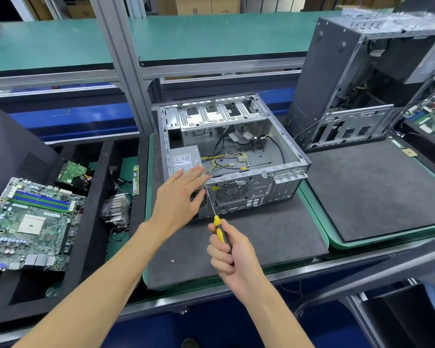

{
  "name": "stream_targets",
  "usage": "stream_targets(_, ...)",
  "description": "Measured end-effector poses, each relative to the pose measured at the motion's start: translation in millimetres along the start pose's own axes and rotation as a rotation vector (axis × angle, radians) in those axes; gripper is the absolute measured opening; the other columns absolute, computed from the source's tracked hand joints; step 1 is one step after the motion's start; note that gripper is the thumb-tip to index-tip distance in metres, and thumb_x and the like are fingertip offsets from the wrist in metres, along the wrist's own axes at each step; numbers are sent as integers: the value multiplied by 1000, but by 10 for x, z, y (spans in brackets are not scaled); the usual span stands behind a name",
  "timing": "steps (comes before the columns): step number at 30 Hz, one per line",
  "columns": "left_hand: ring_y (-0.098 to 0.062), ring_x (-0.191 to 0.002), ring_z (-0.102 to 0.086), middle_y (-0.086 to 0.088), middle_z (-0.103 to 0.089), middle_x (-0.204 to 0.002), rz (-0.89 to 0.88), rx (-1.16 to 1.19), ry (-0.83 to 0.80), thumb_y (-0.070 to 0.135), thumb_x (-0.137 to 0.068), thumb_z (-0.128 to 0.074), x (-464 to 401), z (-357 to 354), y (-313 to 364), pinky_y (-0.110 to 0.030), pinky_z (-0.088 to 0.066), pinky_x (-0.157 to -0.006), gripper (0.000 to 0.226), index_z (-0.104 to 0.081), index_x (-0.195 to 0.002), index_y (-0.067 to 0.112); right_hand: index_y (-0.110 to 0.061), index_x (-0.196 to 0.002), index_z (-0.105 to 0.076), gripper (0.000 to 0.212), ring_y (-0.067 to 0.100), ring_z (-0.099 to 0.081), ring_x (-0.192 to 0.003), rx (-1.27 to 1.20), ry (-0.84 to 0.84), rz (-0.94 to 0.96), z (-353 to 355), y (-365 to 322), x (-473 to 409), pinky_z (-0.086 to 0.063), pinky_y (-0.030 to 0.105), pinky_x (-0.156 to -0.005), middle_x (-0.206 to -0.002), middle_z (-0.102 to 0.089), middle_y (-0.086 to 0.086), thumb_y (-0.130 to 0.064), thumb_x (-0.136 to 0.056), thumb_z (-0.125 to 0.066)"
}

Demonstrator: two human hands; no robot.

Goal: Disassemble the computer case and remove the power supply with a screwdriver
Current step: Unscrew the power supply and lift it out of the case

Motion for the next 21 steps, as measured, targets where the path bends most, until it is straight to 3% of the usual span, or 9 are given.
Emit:
stream_targets(2, -13, -125, -59, 5, -62, -136, 7, 5, -7, 15, -88, -74, -3, 12, 9, -39, -44, -110, 38, -70, -125, 22, -3, -87, -63, 25, 6, -16, -37, -304, -109, -100, -95, 27, 30, -12, 18, -28, -52, -28, -3, -23, -99, -53)
stream_targets(4, -13, -126, -59, 5, -62, -136, 8, 8, -19, 14, -88, -73, -6, 21, 10, -39, -43, -110, 38, -69, -126, 22, -1, -84, -62, 26, 6, -12, -39, -438, -157, -125, -155, 34, 61, -10, 17, -30, -50, -27, -2, -21, -98, -52)
stream_targets(14, -12, -131, -54, 4, -59, -140, 35, 27, -69, 14, -93, -67, -9, 3, 5, -39, -40, -113, 37, -67, -129, 22, -13, -84, -55, 37, 6, -17, -38, 126, 148, 80, -189, 111, 15, -13, 19, -30, -53, -27, -5, -38, -108, -41)
stream_targets(17, -11, -132, -53, 5, -59, -140, 39, 28, -70, 14, -93, -66, -10, 2, 6, -39, -40, -113, 37, -67, -129, 22, -12, -84, -55, 38, 6, -17, -38, 91, 129, 76, -183, 143, 0, -14, 19, -30, -54, -27, -5, -38, -108, -42)
stream_targets(21, -10, -131, -54, 5, -59, -139, 39, 23, -62, 14, -92, -67, -5, -1, 11, -36, -39, -114, 37, -67, -129, 22, -10, -78, -58, 38, 5, -19, -32, -206, -10, 2, -201, 158, 5, -11, 18, -27, -52, -26, -5, -33, -105, -47)
Point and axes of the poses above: each hand's wrist, its own x-axis away from the middle knuckle, its own z-axis out of the back of the hand, y = z × x, the point moved 5 cm from there along -x, towards the middle knuckle
